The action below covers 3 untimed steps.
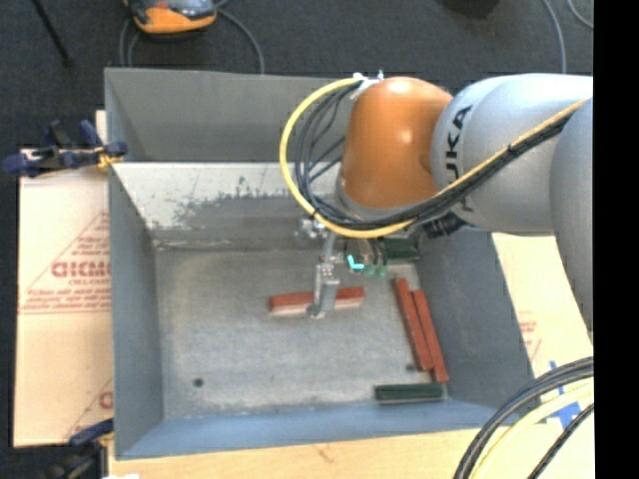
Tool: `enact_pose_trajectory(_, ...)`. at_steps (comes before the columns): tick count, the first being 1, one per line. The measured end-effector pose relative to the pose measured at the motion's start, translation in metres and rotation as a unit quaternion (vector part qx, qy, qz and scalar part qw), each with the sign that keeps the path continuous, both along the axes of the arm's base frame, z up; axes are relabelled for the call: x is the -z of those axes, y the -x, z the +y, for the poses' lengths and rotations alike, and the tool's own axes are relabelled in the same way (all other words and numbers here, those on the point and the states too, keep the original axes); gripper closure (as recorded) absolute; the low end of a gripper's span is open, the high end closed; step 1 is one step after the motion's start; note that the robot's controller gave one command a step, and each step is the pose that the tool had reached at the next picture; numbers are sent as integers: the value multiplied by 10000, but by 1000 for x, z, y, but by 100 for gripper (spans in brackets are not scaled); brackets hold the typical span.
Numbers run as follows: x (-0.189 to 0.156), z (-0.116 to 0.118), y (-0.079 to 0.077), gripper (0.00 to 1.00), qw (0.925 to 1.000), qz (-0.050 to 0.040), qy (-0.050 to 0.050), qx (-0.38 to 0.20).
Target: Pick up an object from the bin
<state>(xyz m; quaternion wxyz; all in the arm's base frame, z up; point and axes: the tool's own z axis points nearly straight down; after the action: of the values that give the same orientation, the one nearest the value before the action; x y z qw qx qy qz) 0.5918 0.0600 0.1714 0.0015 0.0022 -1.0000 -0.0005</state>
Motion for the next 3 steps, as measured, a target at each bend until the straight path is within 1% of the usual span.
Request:
enact_pose_trajectory(1,-4,0,-2,0,10000,-36,-2,5)
enact_pose_trajectory(2,45,-20,-20,0,10000,-76,2,-11)
enact_pose_trajectory(3,101,17,33,100,9996,-29,-1,281)
